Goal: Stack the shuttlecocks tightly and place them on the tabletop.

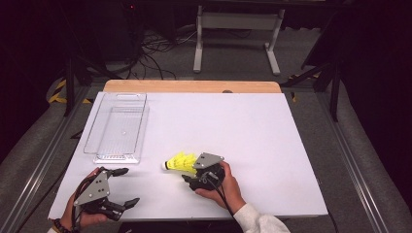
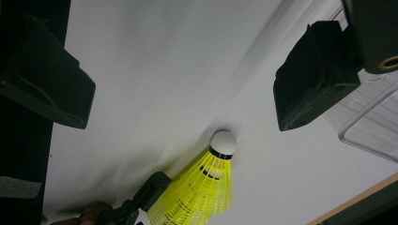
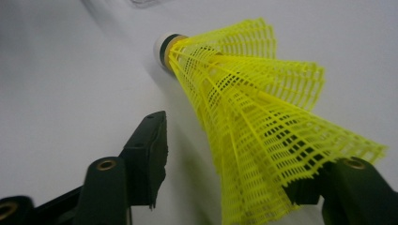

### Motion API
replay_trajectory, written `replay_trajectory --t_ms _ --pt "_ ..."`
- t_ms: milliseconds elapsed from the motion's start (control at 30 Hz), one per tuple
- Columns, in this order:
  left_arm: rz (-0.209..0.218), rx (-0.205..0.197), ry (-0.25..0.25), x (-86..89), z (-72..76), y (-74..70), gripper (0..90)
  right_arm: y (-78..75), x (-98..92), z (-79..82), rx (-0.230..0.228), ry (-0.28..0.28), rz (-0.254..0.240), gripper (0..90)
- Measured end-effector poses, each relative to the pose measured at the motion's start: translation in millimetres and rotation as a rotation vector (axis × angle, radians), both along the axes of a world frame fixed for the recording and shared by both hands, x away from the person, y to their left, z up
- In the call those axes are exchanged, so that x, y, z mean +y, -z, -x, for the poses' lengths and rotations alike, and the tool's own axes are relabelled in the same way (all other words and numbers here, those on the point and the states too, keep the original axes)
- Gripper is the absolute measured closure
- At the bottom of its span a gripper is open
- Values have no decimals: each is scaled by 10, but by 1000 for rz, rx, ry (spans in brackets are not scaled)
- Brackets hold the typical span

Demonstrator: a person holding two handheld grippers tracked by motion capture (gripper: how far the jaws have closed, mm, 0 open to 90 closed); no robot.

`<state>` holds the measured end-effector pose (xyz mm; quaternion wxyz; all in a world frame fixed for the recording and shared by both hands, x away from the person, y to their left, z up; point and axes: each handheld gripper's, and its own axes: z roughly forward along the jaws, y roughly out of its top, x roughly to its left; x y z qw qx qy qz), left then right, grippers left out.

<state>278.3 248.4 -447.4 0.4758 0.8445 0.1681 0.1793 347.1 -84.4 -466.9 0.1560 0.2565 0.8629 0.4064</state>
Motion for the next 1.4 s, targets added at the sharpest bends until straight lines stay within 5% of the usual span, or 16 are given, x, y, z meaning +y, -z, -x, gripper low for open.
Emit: replay_trajectory --t_ms 267,500,1400 --pt "3 2 0 -2 2 4 69 -22 111 10 -19 74 3 616" --pt "-3 4 2 -8 -3 4 69 -12 182 27 -27 61 39 797" --pt "6 -3 -1 1 9 -5 68 -187 27 51 -70 32 6 871"
